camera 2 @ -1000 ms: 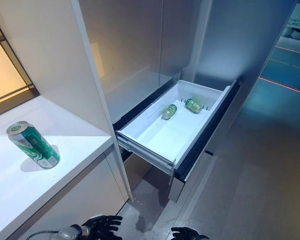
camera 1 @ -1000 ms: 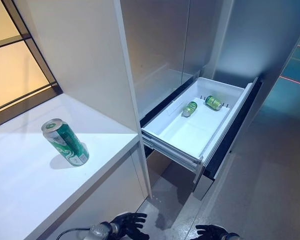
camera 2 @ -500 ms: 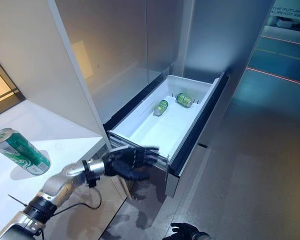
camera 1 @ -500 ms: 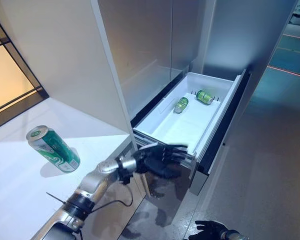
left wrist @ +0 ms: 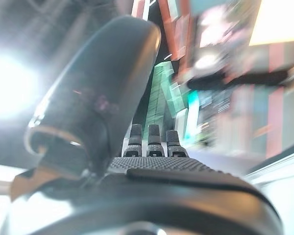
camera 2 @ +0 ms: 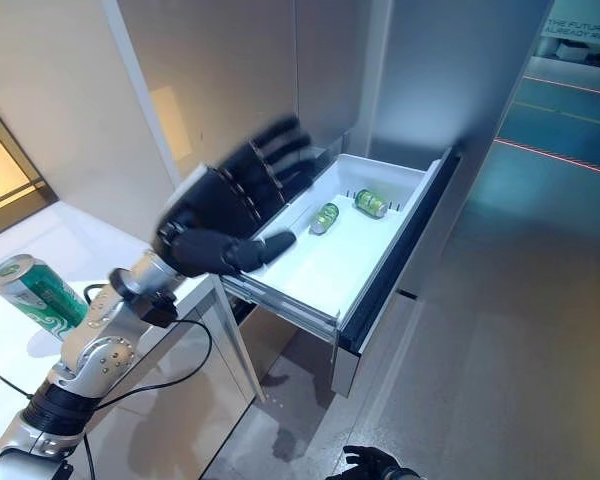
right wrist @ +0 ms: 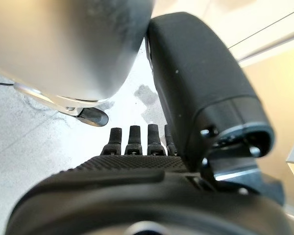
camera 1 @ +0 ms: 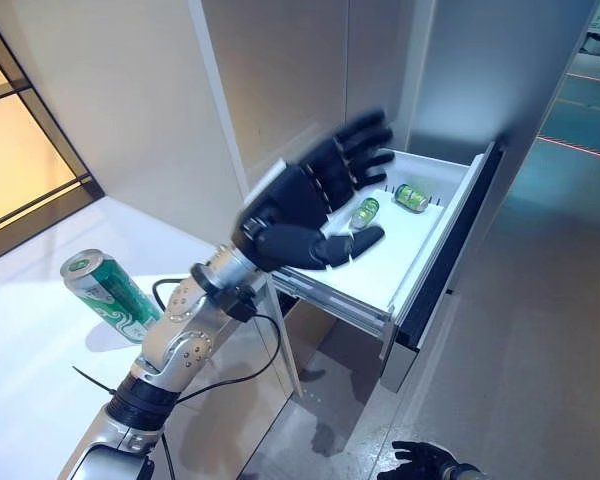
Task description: Put drinks into fridge and close the fridge
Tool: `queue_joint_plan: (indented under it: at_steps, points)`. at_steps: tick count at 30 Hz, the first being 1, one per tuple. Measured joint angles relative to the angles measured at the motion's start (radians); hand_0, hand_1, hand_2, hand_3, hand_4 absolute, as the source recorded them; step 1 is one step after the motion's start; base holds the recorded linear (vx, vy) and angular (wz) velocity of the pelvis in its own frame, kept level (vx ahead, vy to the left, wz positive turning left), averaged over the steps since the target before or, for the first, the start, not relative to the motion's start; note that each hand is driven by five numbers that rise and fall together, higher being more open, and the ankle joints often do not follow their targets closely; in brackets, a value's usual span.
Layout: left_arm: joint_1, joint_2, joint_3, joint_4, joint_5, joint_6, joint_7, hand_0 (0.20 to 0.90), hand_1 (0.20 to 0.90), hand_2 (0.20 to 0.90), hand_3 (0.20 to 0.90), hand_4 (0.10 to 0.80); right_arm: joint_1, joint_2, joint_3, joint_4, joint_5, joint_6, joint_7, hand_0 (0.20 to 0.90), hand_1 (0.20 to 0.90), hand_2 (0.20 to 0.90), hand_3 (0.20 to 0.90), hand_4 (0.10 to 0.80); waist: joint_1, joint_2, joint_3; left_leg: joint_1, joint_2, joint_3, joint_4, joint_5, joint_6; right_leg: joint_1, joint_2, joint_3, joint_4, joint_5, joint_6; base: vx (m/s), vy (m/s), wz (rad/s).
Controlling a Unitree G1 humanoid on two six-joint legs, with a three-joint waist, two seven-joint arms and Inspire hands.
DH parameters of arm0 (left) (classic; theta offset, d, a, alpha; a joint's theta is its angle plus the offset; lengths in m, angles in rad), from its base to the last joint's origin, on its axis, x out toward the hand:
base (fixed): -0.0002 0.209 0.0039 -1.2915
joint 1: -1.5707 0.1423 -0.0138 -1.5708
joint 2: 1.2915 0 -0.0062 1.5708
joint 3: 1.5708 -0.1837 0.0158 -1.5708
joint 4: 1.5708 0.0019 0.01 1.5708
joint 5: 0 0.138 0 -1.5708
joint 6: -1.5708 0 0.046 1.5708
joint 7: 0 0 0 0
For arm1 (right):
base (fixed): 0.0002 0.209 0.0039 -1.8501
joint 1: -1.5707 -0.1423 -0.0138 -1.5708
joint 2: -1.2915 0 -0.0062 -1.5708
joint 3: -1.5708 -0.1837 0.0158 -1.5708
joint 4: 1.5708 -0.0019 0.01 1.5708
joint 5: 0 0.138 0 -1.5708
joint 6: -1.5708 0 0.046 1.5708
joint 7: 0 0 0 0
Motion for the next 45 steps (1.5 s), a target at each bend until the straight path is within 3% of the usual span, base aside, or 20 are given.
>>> queue_joint_plan:
  at_steps: [6,11,15,22,33,45]
  points:
    - [0.037,-0.003,0.159,-0.082,0.031,-0.226,0.138,0.9,0.9,0.9,0.9,0.8,0.009,0.006,0.032,0.018,-0.007,-0.003,-0.016,0.9,0.9,0.9,0.9,0.8,0.049,-0.018,-0.018,0.003,-0.003,-0.028,-0.001,0.001,-0.001,0.014,-0.003,-0.027,0.0,-0.007,0.001,0.011,-0.004,0.13]
    - [0.07,-0.002,0.188,-0.123,0.173,-0.263,0.261,0.9,0.9,0.9,0.9,0.8,0.017,0.019,0.067,0.028,-0.041,0.001,-0.021,0.9,0.9,0.9,0.9,0.8,0.098,-0.045,-0.042,-0.004,-0.006,-0.06,-0.003,0.002,-0.003,0.028,-0.007,-0.058,0.0,-0.017,0.0,-0.003,-0.009,0.22]
    - [0.077,0.003,0.194,-0.146,0.294,-0.228,0.342,0.9,0.9,0.9,0.9,0.8,0.014,0.024,0.087,0.029,-0.052,0.011,-0.021,0.9,0.9,0.9,0.9,0.8,0.118,-0.054,-0.052,-0.013,-0.01,-0.091,-0.002,0.008,-0.003,0.03,-0.01,-0.087,0.002,-0.021,0.002,0.001,-0.007,0.21]
    - [0.091,0.019,0.202,-0.12,0.372,-0.142,0.436,0.9,0.9,0.9,0.9,0.8,-0.001,0.024,0.091,0.025,-0.101,0.027,-0.02,0.9,0.9,0.9,0.9,0.8,0.145,-0.045,-0.052,-0.015,-0.016,-0.125,-0.003,0.015,-0.003,0.045,-0.01,-0.119,0.005,-0.03,0.006,-0.003,-0.003,0.16]
    - [0.199,0.05,0.307,-0.029,0.366,-0.033,0.451,0.9,0.9,0.9,0.9,0.8,-0.016,0.019,0.106,0.023,-0.124,0.057,0.011,0.9,0.9,0.9,0.9,0.8,0.194,-0.048,-0.031,-0.031,-0.02,-0.177,0.0,0.025,-0.01,0.053,-0.013,-0.175,0.005,-0.041,0.003,-0.016,0.001,0.16]
    - [0.206,0.058,0.315,0.072,0.247,0.075,0.357,0.9,0.9,0.9,0.9,0.8,-0.015,0.019,0.084,0.008,-0.124,0.066,0.031,0.9,0.9,0.9,0.9,0.8,0.211,-0.058,0.004,-0.03,-0.031,-0.198,0.0,0.029,-0.01,0.064,-0.015,-0.197,0.006,-0.046,0.007,-0.003,0.003,0.05]
